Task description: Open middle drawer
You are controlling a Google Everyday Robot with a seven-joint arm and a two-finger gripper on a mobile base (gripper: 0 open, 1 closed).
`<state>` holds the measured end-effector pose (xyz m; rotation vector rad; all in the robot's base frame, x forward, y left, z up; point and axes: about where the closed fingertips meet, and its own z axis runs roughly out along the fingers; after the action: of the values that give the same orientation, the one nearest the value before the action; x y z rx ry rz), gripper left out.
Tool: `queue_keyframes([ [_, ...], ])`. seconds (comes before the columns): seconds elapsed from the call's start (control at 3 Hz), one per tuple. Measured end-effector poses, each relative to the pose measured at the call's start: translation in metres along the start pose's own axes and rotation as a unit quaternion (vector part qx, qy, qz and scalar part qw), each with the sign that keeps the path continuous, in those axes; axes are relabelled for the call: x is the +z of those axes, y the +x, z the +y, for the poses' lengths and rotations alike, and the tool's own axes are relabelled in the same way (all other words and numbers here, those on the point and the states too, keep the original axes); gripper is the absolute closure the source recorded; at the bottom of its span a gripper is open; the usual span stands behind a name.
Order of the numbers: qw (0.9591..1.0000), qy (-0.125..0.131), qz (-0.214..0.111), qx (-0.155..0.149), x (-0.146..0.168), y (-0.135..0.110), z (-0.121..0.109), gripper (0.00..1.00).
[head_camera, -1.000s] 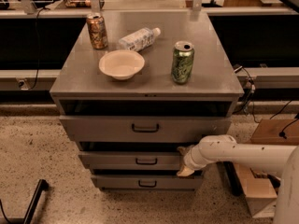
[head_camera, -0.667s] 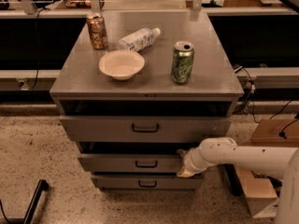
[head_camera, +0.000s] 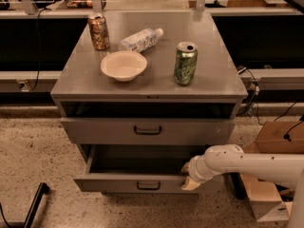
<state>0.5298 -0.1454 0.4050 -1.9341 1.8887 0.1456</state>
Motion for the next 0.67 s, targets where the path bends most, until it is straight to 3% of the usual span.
queue_keyframes([
  [0.33, 0.9996, -0.018, 0.006, -0.019, -0.021, -0.009, 0.030, 0.45],
  [0.67, 0.9987, -0.038, 0.013, -0.032, -0.029, -0.012, 0.060, 0.27],
])
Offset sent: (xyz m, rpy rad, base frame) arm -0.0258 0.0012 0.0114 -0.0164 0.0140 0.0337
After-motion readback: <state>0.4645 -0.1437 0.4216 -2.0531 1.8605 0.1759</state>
